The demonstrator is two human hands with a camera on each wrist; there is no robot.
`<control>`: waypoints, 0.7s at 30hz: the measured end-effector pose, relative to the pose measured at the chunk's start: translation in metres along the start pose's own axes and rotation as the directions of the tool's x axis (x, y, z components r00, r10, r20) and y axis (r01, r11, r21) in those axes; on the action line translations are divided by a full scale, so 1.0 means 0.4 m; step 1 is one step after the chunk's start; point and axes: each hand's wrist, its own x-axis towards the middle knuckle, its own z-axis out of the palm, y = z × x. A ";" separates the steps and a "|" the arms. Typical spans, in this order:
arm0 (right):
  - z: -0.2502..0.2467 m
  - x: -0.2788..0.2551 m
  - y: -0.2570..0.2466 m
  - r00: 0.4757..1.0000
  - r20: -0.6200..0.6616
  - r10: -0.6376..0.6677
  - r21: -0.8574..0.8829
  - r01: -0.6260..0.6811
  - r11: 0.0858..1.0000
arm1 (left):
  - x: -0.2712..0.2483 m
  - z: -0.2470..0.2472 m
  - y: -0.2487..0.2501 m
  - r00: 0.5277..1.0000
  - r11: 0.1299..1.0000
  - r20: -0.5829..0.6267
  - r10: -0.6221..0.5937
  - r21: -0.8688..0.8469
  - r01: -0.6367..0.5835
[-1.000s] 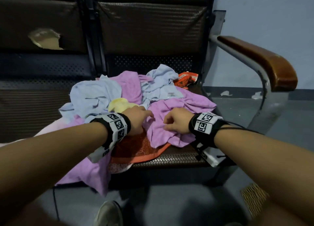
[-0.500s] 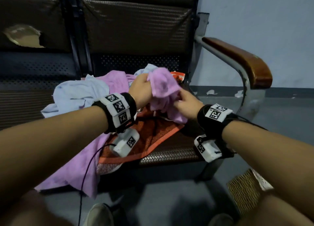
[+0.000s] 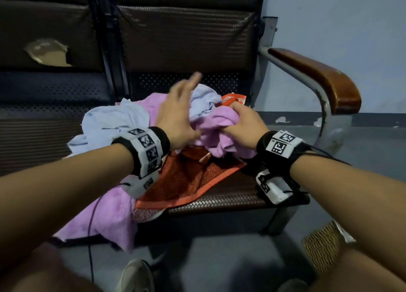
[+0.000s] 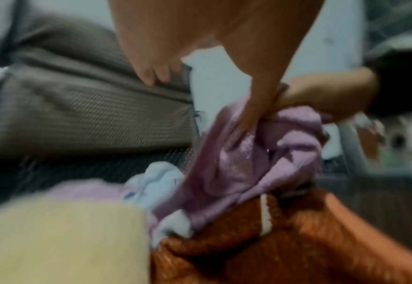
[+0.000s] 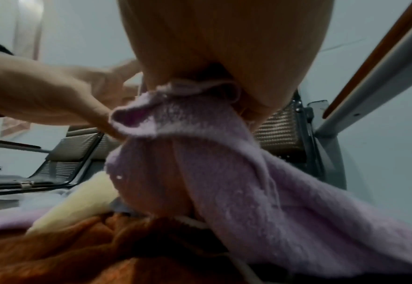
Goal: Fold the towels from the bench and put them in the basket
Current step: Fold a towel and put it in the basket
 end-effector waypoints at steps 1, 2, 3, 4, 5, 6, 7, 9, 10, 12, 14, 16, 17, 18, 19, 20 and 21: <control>0.006 -0.004 -0.007 1.000 0.030 0.009 0.024 -0.010 1.000 | -0.005 0.012 0.009 0.987 0.991 0.100 0.122 0.034 -0.126; 0.012 -0.006 -0.013 0.998 0.063 0.018 0.062 -0.022 0.998 | -0.011 0.025 0.020 0.969 0.984 0.189 0.161 0.040 -0.171; 0.015 -0.008 -0.017 0.995 0.097 0.025 0.104 -0.035 0.994 | -0.017 0.037 0.029 0.958 0.988 0.248 0.145 0.020 -0.155; 0.017 -0.006 -0.017 0.991 0.131 0.034 0.138 -0.052 0.989 | -0.023 0.047 0.033 0.956 0.996 0.281 0.087 0.003 -0.091; 0.016 -0.008 -0.016 0.986 0.162 0.044 0.174 -0.073 0.982 | -0.022 0.051 0.033 0.962 0.999 0.268 0.046 -0.018 -0.042; 0.014 -0.011 -0.013 0.981 0.189 0.055 0.223 -0.097 0.970 | -0.019 0.050 0.033 0.975 1.000 0.220 0.022 -0.025 -0.017; 0.013 -0.016 -0.010 0.976 0.213 0.052 0.295 -0.115 0.949 | -0.016 0.046 0.028 0.987 0.999 0.157 0.016 -0.038 -0.010; 0.010 -0.030 0.003 0.956 0.292 -0.035 0.434 -0.099 0.895 | -0.009 0.033 0.026 0.998 0.991 0.055 -0.005 -0.131 0.012; 0.012 -0.035 0.015 0.935 0.345 -0.077 0.411 -0.076 0.908 | -0.007 0.028 0.025 0.999 0.981 0.031 -0.034 -0.191 0.040; 0.017 -0.042 0.036 0.912 0.410 0.010 0.064 -0.039 0.997 | -0.004 0.022 0.016 0.991 0.946 0.019 -0.132 -0.297 0.132; 0.012 -0.036 0.055 0.949 0.303 0.091 -0.250 -0.013 0.968 | 0.002 0.016 0.000 0.974 0.921 -0.006 -0.225 -0.328 0.210; -0.001 -0.028 0.052 0.986 0.166 0.028 -0.216 0.009 0.976 | 0.011 0.009 -0.024 0.947 0.918 -0.036 -0.320 -0.261 0.300; -0.008 -0.025 0.043 0.995 0.098 -0.025 -0.160 0.040 0.986 | 0.015 0.007 -0.040 0.934 0.920 -0.053 -0.355 -0.198 0.338; -0.018 -0.025 0.028 0.997 0.038 -0.063 -0.122 0.067 0.990 | 0.018 0.005 -0.057 0.920 0.916 -0.047 -0.390 -0.124 0.382; -0.024 -0.022 0.015 0.995 -0.005 -0.101 -0.092 0.100 0.991 | 0.019 0.004 -0.076 0.902 0.902 -0.014 -0.431 -0.040 0.431; -0.026 -0.023 0.002 0.992 -0.033 -0.123 -0.075 0.121 0.990 | 0.016 0.004 -0.091 0.882 0.882 0.040 -0.470 0.047 0.468; -0.025 -0.024 -0.009 0.989 -0.042 -0.142 -0.066 0.139 0.988 | 0.012 0.005 -0.102 0.878 0.880 0.087 -0.471 0.110 0.461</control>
